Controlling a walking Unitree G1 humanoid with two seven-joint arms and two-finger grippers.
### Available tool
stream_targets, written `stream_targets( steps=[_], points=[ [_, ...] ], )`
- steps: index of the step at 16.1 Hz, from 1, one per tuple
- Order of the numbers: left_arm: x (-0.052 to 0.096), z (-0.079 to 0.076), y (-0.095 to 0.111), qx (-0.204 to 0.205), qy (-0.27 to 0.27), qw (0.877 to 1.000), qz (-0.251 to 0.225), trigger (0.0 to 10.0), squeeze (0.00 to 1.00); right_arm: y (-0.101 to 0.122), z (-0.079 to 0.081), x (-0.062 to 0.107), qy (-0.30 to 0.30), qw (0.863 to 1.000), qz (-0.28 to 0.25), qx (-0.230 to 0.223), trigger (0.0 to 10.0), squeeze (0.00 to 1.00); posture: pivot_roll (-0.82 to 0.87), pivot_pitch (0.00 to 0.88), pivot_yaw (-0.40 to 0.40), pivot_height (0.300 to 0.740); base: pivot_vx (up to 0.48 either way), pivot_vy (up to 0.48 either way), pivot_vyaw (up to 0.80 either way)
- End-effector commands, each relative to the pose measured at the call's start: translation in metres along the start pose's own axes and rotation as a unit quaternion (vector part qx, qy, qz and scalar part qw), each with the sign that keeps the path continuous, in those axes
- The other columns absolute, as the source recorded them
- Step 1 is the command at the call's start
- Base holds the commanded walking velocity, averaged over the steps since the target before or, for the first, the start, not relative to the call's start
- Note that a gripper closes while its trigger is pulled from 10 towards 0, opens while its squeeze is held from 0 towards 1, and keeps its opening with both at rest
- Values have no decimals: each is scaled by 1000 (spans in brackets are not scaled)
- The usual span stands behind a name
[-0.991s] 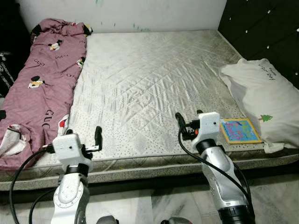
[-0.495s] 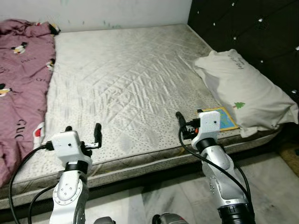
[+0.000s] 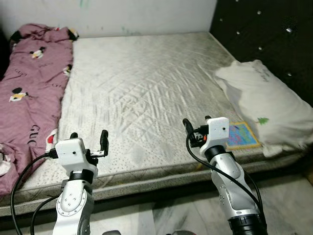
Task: Clean up the room
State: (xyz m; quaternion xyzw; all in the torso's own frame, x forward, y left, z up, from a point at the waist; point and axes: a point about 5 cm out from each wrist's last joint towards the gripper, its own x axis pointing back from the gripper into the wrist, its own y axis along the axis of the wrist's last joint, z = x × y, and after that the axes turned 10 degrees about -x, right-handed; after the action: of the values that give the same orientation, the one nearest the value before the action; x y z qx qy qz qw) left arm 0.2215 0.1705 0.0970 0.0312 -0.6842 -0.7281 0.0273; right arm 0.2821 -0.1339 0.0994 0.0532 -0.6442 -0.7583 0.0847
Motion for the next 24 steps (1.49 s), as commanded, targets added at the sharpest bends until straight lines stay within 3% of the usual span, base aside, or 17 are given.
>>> stream_targets(
  steps=[1, 11, 16, 19, 24],
  points=[
    [1, 1, 0, 1, 0, 1000, 3, 10000, 0, 2, 0, -1, 1, 1000, 1, -4, 10000, 0, 37, 47, -5, 740, 322, 0, 0],
    [-1, 1, 1, -1, -2, 1000, 4, 10000, 0, 3, 0, -2, 0, 1000, 1, -4, 10000, 0, 30, 51, -6, 740, 311, 0, 0],
    [-1, 0, 0, 4, -2, 1000, 8, 10000, 0, 2, -1, -2, -1, 1000, 4, -4, 10000, 0, 31, 50, -6, 740, 0, 0, 0],
    [-1, -1, 0, 6, -4, 1000, 9, 10000, 0, 2, -2, -2, -1, 1000, 7, -4, 10000, 0, 30, 50, -9, 740, 0, 480, -746],
    [-1, -1, 0, 9, -4, 1000, 10, 10000, 0, 2, -2, -3, 1, 1000, 10, -3, 10000, 0, 31, 49, -10, 740, 0, 480, 0]
  ],
)
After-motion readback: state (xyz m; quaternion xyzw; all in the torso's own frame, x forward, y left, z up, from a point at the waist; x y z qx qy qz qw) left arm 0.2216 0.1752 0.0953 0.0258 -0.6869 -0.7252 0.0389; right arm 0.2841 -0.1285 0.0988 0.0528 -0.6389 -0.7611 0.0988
